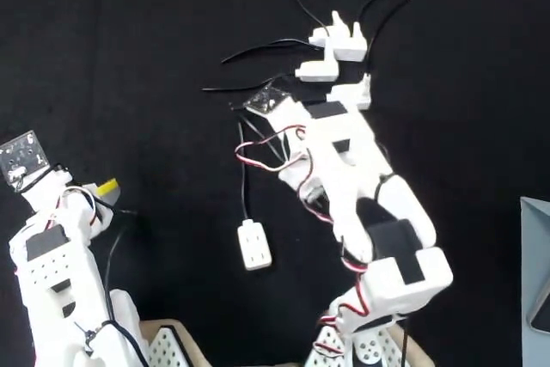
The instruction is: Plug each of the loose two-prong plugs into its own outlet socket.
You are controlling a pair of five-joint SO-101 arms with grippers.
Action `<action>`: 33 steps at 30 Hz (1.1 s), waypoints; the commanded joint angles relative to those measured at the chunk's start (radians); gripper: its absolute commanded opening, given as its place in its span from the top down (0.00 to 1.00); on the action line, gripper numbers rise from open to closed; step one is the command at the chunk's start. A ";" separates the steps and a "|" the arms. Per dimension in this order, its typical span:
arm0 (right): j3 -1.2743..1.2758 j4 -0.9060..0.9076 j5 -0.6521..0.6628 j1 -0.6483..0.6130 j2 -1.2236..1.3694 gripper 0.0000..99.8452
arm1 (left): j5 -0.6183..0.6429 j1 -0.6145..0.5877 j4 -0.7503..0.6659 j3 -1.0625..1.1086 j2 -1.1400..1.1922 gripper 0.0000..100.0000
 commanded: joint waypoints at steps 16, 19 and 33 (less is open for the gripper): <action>0.004 0.052 0.005 0.018 -0.153 0.85 | -0.012 0.015 -0.023 -0.048 -0.017 0.67; 0.045 0.089 0.003 -0.020 -0.242 0.85 | -0.012 0.015 -0.023 -0.048 -0.017 0.67; 0.133 -0.175 0.008 0.058 -0.058 0.85 | -0.012 0.015 -0.023 -0.048 -0.017 0.67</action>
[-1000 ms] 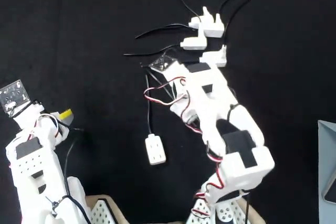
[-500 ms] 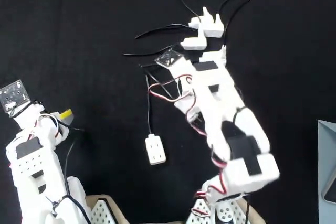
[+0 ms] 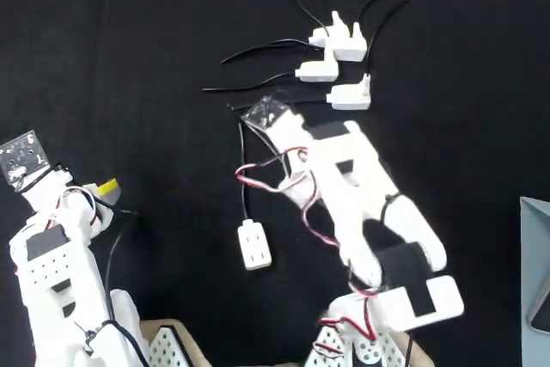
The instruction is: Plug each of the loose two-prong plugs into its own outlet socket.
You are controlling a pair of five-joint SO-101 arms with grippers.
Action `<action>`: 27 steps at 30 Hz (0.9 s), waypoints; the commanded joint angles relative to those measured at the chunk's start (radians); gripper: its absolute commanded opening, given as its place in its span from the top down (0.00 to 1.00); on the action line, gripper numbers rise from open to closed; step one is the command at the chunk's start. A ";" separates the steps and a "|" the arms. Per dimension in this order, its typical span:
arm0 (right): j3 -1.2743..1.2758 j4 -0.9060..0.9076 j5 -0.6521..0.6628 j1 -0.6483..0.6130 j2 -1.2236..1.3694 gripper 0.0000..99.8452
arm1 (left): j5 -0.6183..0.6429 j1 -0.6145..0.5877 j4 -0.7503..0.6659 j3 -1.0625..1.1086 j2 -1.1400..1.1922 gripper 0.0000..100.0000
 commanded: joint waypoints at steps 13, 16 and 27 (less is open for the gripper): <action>-0.220 0.031 0.011 0.098 0.269 0.97 | -0.012 0.015 -0.023 -0.048 -0.017 0.67; -0.222 0.035 0.040 0.098 0.269 0.99 | -0.012 0.015 -0.023 -0.048 -0.017 0.67; -0.381 0.259 0.051 0.098 0.271 0.92 | -0.012 0.015 -0.023 -0.048 -0.017 0.67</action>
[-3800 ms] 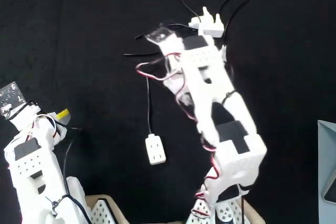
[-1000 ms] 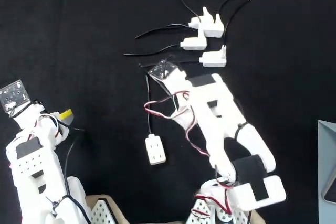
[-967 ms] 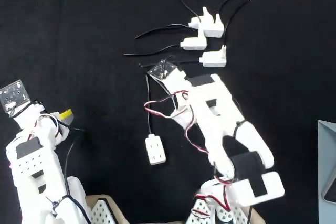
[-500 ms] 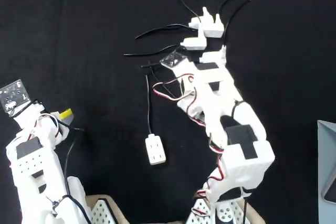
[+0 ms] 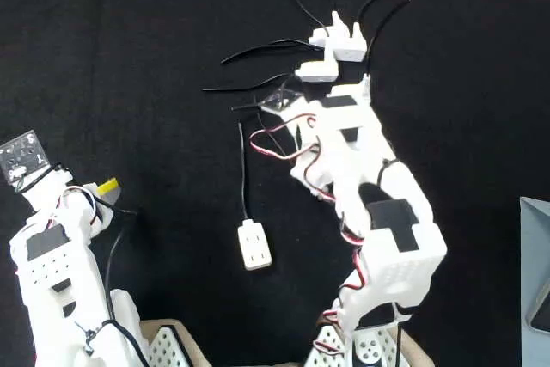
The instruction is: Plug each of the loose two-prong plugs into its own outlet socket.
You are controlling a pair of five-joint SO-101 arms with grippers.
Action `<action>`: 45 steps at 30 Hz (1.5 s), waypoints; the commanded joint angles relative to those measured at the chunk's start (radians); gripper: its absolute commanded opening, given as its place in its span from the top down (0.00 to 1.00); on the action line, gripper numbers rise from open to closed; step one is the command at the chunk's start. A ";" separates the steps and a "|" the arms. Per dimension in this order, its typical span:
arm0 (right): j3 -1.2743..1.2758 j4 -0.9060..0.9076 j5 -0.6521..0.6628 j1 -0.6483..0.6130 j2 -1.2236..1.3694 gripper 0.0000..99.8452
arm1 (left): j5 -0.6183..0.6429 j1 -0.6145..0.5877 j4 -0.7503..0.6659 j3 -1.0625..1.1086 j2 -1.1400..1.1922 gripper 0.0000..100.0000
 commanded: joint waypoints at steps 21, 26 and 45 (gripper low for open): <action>-0.084 0.029 0.041 0.008 0.041 0.99 | -0.014 0.013 -0.017 -0.048 -0.015 0.67; -0.076 0.124 0.046 -0.012 -0.153 0.99 | -0.014 0.054 -0.017 -0.041 -0.017 0.67; 0.381 -0.095 -0.299 -0.301 -1.010 0.99 | 0.003 0.524 -0.006 -0.219 -0.017 0.67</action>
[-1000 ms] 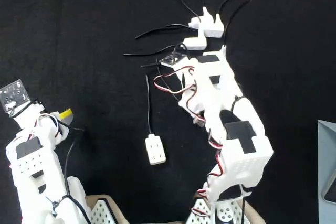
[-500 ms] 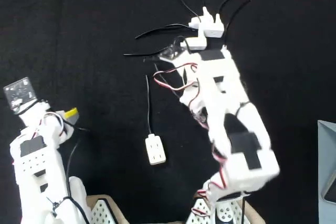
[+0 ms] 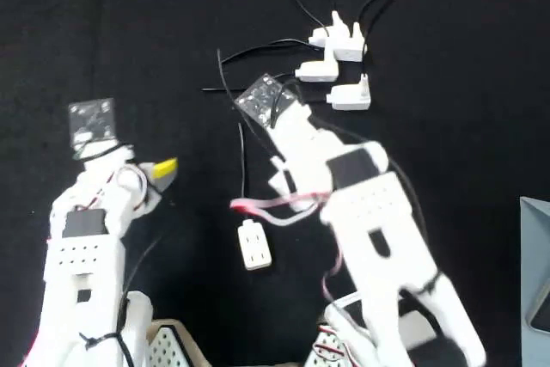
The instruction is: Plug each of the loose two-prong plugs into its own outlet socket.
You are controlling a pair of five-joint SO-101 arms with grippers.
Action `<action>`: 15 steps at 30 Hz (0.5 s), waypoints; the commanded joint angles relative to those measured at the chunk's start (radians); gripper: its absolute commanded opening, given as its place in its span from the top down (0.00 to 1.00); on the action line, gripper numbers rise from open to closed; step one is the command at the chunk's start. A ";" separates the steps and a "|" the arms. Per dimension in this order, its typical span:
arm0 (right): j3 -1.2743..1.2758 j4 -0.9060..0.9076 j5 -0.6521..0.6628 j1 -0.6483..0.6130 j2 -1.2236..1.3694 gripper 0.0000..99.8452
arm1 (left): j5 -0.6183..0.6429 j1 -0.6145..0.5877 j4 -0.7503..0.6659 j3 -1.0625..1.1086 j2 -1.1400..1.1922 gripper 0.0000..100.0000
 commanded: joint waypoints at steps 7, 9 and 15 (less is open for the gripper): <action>0.094 -0.170 -0.236 -0.180 -0.271 0.99 | 0.149 0.236 -0.006 -0.147 -0.018 0.67; 0.142 -0.216 -0.256 -0.210 -0.297 0.99 | 0.172 0.251 -0.006 -0.143 -0.018 0.67; 0.240 -0.298 -0.258 -0.264 -0.323 0.99 | 0.241 0.257 0.008 -0.145 -0.020 0.67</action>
